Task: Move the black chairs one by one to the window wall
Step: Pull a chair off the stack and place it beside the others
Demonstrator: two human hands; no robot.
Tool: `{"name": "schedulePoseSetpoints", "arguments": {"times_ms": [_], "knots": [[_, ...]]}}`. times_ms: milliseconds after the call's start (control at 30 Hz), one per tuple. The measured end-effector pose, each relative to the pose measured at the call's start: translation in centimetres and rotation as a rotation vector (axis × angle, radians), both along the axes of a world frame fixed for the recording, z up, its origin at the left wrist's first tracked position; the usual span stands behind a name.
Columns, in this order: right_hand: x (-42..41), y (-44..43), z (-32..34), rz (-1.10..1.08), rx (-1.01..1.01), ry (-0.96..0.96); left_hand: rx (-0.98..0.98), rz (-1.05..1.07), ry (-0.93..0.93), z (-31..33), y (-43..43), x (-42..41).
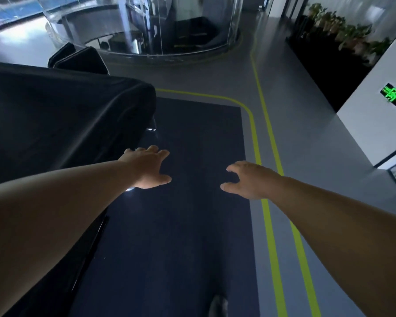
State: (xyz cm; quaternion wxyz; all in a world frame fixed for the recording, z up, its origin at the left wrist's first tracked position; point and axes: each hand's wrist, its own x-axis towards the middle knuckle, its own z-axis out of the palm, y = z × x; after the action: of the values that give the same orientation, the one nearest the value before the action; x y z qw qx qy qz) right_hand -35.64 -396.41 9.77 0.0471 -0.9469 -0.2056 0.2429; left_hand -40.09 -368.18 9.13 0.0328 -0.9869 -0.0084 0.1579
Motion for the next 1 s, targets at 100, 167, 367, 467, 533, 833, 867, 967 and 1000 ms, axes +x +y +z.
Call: {"name": "schedulePoseSetpoints", "arguments": {"times_ms": [100,167,367,467,533,833,867,967,1000], "knots": [[8.2,1.8,-1.0,0.031,0.016,0.005,-0.003,0.026,-0.014,-0.8,1.6,7.4],[14.8,3.1,-1.8,0.05,0.02,0.014,-0.006,0.056,0.001,-1.6,2.6,13.3],[31.9,6.1,-2.9,0.095,-0.04,0.044,-0.034,0.137,0.034,-3.0,5.9,28.7],[39.2,8.5,-2.5,0.141,-0.062,0.045,-0.054,0.174,0.025,-2.9,8.0,35.0],[43.5,10.7,-1.9,0.178,-0.055,0.032,-0.056,0.195,0.021,-2.8,9.5,38.7],[64.5,25.0,-4.0,0.311,-0.062,0.05,-0.065,0.301,0.009,-6.0,21.4,57.0],[66.4,26.5,-4.5,0.33,-0.062,0.041,-0.067,0.317,0.009,-6.3,22.7,58.5],[72.5,31.8,-5.0,0.377,-0.073,0.069,-0.078,0.39,0.065,-6.8,26.7,62.6],[73.8,33.0,-4.8,0.392,-0.075,0.078,-0.078,0.4,0.078,-6.9,27.6,63.5]]}}
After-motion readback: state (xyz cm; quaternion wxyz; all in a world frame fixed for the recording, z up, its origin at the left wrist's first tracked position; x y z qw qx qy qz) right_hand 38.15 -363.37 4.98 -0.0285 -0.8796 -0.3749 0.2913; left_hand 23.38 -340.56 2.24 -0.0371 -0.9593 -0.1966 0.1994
